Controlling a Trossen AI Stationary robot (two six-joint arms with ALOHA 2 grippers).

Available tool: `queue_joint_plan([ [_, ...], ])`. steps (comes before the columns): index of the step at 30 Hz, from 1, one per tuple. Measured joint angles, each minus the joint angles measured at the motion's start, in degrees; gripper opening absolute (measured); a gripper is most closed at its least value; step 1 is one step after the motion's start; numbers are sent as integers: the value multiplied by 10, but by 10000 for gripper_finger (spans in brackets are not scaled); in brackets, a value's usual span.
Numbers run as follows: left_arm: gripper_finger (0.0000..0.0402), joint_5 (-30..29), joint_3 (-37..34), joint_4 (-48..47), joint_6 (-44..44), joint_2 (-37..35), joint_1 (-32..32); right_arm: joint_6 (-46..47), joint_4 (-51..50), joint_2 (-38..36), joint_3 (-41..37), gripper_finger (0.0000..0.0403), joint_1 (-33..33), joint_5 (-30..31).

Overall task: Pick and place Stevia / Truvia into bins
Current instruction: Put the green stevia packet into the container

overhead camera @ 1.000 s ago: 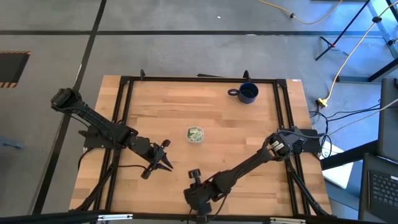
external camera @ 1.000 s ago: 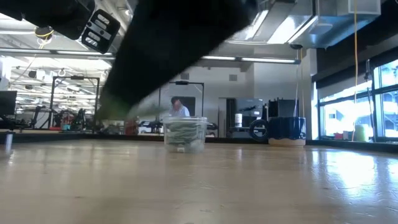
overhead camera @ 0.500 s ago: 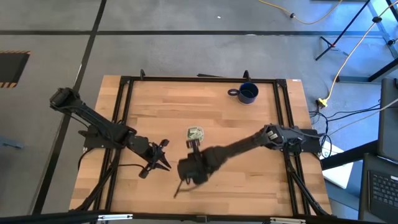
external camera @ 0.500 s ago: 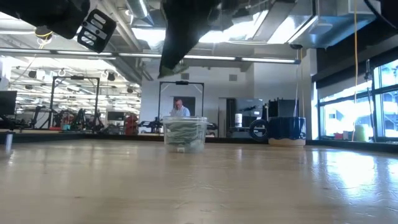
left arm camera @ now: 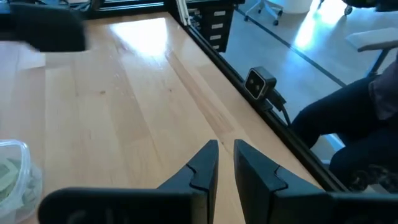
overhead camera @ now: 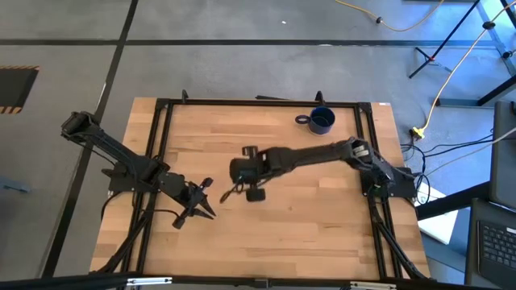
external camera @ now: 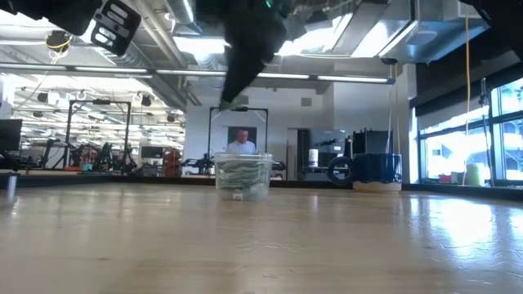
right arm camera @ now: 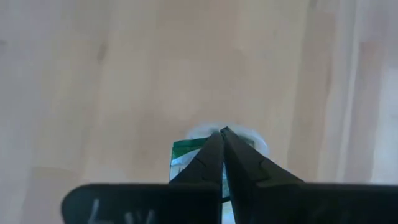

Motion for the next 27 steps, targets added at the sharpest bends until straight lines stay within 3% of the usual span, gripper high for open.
queue_joint_plan([
  [4, 47, 4, 0, 0, 0, -4, -4, 24, 100, -61, -117, 7, -27, -5],
  [7, 47, 5, 0, -4, 0, -4, -5, 39, 202, -102, -207, 6, -41, -42],
  [12, 47, 5, 0, -13, 0, -4, -7, 68, 320, -128, -323, 6, -45, -47],
  [16, 47, 5, 0, -13, 0, -4, -7, 63, 405, -119, -370, 6, -45, -45],
  [27, 47, 3, 0, -14, 0, -4, -7, 69, 416, -118, -416, 13, -53, -10],
])
